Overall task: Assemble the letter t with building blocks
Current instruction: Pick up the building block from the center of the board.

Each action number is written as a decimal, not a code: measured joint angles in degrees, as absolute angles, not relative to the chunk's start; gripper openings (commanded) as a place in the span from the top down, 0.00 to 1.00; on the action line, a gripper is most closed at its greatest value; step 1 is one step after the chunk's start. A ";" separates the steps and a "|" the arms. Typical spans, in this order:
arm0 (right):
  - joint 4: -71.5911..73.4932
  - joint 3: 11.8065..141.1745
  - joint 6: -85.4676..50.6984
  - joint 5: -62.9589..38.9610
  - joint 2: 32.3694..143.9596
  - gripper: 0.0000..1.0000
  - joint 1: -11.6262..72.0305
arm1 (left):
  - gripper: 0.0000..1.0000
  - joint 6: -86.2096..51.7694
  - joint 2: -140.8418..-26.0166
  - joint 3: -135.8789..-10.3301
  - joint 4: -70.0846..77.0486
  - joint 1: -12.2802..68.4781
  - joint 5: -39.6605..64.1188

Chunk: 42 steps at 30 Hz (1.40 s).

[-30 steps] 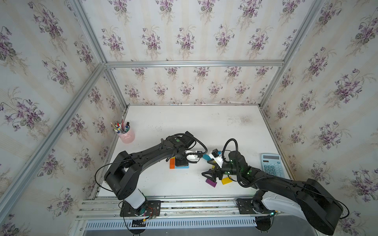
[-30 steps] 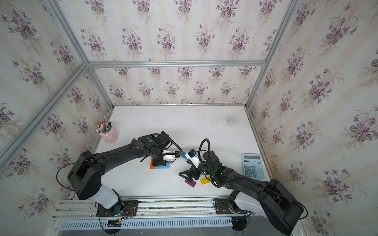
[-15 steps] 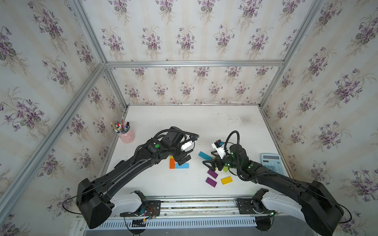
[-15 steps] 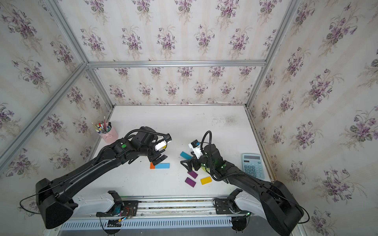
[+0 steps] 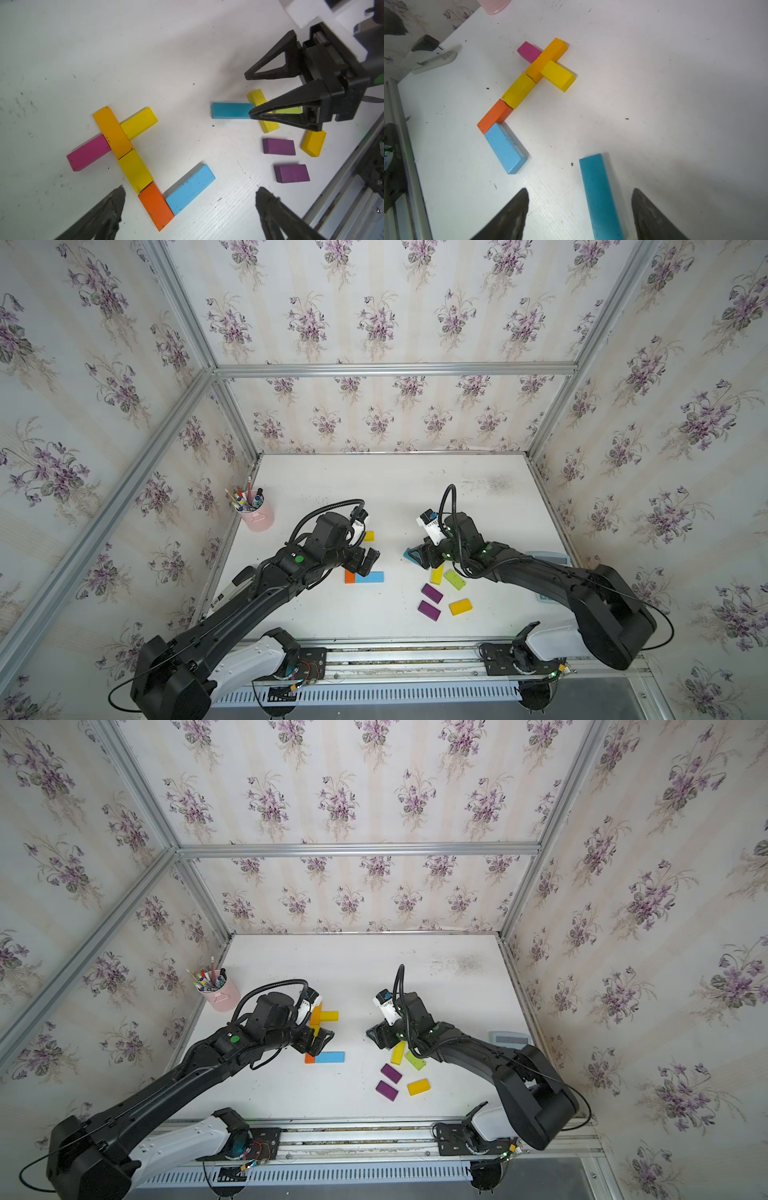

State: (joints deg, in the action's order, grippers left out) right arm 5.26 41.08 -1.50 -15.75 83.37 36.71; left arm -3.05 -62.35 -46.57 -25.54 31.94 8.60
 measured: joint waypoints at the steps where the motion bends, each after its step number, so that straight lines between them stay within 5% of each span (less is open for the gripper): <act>1: 4.60 42.74 -1.08 -15.62 85.06 0.39 36.71 | 0.00 -4.14 -63.64 -46.59 -25.39 31.00 8.62; 13: -7.20 52.99 7.07 -12.23 96.09 0.59 37.41 | 0.00 -13.54 -68.42 -45.41 -18.96 21.23 28.34; 19: -11.38 54.81 9.23 -11.35 98.72 0.57 38.50 | 0.00 -18.13 -72.38 -45.58 -15.99 18.76 36.34; 35: -15.35 55.27 10.33 -5.52 100.86 0.60 40.86 | 0.00 -21.47 -72.77 -45.19 -13.28 18.02 40.58; 42: -14.98 54.83 10.02 -3.53 100.55 0.73 41.10 | 0.00 -21.45 -71.29 -43.92 -13.13 18.02 40.34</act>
State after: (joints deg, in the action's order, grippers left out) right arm -14.98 54.83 10.02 -3.53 100.55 41.10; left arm -21.45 -71.29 -43.92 -13.13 18.02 40.34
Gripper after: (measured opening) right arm 0.313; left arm 0.999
